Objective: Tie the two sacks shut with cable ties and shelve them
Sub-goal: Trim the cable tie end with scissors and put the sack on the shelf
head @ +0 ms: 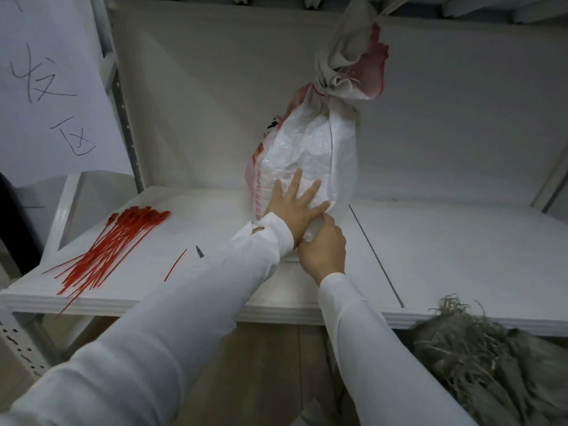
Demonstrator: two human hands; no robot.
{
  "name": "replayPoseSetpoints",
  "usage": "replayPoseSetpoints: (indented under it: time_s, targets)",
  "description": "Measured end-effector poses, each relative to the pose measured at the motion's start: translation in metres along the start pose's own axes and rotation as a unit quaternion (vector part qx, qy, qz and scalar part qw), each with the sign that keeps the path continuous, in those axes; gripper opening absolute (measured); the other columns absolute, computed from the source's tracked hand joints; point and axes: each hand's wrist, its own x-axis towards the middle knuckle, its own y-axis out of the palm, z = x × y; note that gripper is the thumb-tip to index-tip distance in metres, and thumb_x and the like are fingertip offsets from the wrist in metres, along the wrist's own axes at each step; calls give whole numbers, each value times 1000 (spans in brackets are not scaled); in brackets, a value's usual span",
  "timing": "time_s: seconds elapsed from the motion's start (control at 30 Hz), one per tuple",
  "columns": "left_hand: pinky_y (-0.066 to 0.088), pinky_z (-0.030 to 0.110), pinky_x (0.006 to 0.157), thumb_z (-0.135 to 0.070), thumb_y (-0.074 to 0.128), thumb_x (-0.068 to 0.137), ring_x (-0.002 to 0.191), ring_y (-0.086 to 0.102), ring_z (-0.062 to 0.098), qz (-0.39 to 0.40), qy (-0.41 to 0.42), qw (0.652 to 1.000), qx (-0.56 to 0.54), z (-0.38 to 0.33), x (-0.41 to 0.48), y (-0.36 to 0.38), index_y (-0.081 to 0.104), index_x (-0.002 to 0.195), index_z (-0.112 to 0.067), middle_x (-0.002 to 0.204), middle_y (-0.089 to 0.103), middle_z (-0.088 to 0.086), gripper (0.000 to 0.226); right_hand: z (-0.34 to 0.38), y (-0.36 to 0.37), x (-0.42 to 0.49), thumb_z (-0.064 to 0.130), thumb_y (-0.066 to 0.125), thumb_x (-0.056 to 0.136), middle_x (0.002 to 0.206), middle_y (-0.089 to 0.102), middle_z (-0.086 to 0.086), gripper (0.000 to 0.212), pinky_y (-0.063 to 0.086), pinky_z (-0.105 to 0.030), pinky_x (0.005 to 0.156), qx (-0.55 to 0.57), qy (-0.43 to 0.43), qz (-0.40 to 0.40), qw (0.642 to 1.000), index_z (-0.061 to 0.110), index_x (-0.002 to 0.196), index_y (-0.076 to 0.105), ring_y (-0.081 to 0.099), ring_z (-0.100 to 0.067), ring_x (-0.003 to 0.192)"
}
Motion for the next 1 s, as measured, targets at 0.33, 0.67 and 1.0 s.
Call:
replayPoseSetpoints:
  time_s: [0.33,0.67,1.0]
  targets:
    - [30,49,109,-43,53,92,143,14,39,43,-45,989,-131,-6,-4,-10,9,151,-31,160,8,5,74,-5,-33,-2,12,60,86,131,55,-14,62,47,-38,97,-18,40,11,999,11,144,37,53,-33,119]
    - [36,38,99,-33,55,90,117,48,25,-111,-23,977,-182,-10,-101,-63,70,101,-12,129,56,2,28,14,-63,-71,4,59,84,130,55,-11,65,49,-37,96,-32,7,41,999,15,144,38,55,-30,116]
    - [45,41,81,-28,77,64,90,62,31,-217,-37,921,-322,-60,-237,-81,58,51,-15,95,68,4,26,-7,-96,-178,13,68,81,150,37,-7,75,27,-37,116,-148,-72,15,986,15,147,32,28,-28,140]
